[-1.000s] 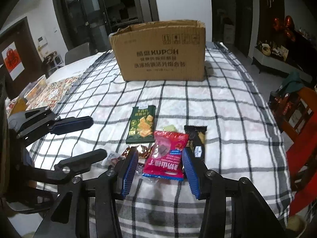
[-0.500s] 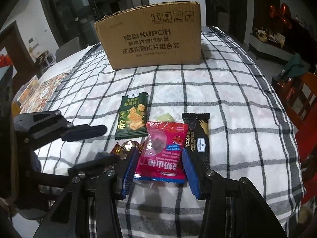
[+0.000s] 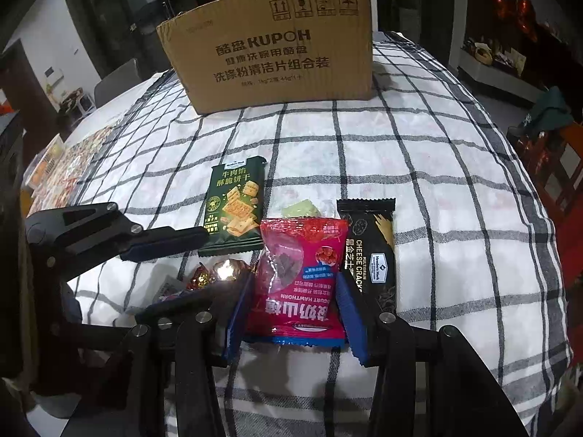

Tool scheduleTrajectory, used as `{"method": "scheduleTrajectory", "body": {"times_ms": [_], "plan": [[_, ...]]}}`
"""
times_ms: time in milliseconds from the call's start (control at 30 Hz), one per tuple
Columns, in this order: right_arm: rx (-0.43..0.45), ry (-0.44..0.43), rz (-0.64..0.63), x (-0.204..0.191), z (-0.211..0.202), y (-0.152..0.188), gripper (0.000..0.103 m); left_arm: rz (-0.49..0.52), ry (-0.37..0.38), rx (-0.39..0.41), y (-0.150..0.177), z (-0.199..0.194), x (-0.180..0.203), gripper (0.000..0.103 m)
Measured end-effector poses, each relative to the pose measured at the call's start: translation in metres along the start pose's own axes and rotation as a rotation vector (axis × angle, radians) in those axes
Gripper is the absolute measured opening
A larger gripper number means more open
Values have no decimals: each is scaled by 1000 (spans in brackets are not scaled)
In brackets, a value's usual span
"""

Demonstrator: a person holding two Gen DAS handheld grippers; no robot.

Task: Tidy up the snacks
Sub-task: 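Lower left tool onto gold candy while right tool grasps pink snack bag, then carry gold candy with left tool while right tool carries pink bag to box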

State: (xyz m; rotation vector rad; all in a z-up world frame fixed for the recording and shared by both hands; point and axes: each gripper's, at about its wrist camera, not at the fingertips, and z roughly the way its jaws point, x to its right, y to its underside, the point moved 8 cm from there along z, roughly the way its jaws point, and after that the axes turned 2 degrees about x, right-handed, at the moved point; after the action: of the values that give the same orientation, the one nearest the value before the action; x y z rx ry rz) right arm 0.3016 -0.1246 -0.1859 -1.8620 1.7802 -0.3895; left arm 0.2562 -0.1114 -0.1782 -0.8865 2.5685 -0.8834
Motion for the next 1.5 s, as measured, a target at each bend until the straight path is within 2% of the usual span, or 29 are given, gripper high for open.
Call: {"method": "scheduleTrajectory", "body": {"times_ms": [67,133,200,300,633,867,1233,1500], "plan": [[3,-5,1,0,0,0,47,-16,11,1,-1,1,0,27],[1,-17,10,0,0,1,40,-32,26,-5,0,3,1,25],[2,-22,26,2,0,1,38,-47,39,-19,0,4,3,24],[8,-32,40,3,-2,1,34,-76,33,-23,-1,3,1,17],[24,-56,62,5,-5,1,27,-201,-20,-16,-1,-7,-10,17],[31,-60,63,5,-8,1,26,-294,-44,33,-6,-23,-21,18],[111,-72,49,1,-35,-19,26,-334,-106,93,-21,-47,-34,18],[171,-90,40,1,-57,-47,26,-348,-143,161,-47,-70,-47,17]]}}
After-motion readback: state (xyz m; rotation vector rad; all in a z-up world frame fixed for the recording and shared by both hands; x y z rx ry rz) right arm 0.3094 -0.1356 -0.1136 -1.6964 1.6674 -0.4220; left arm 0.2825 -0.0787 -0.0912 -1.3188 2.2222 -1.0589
